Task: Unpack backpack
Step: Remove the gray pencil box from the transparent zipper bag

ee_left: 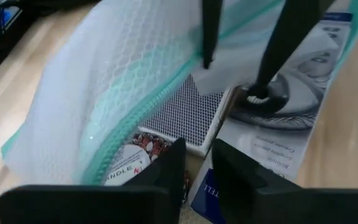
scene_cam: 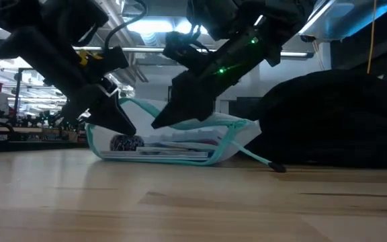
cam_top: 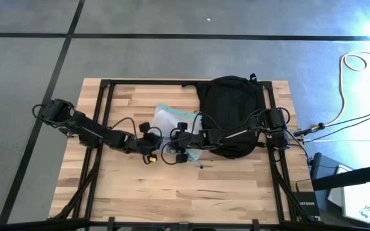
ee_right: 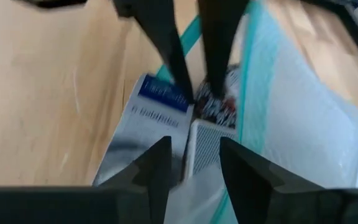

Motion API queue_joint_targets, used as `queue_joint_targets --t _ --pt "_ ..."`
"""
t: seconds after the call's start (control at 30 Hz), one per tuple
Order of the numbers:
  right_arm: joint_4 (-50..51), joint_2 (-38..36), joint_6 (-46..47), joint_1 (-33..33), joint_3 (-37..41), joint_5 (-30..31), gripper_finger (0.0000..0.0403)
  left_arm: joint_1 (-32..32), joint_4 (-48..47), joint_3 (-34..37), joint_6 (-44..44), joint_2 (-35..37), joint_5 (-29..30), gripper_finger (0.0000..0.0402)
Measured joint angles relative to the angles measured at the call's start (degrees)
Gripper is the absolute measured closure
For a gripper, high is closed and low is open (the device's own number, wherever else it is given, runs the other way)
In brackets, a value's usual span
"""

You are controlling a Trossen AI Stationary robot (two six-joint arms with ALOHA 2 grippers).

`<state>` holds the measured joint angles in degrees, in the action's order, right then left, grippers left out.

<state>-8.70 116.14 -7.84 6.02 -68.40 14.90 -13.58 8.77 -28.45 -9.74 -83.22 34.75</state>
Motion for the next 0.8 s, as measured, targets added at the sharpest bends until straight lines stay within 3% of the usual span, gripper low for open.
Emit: queue_joint_targets --t 0.27,0.37,0.53,0.8 --pt "1.72 0.0 0.05 0.41 0.02 -0.2 0.0288 3.92 -0.1 0.0 0.13 0.0 -0.16 0.0158" --pt "1.72 0.0 0.04 0.72 0.02 0.08 0.0288 4.83 0.25 0.0 0.46 0.0 0.67 0.0114" --pt "2.29 0.0 0.04 0.74 0.02 0.08 0.0288 8.1 -2.18 0.0 -2.31 0.0 3.69 0.0094" --pt "7.26 0.0 1.88 0.74 0.02 2.78 0.0288 11.87 -3.6 0.0 -4.41 0.0 1.3 0.0093"
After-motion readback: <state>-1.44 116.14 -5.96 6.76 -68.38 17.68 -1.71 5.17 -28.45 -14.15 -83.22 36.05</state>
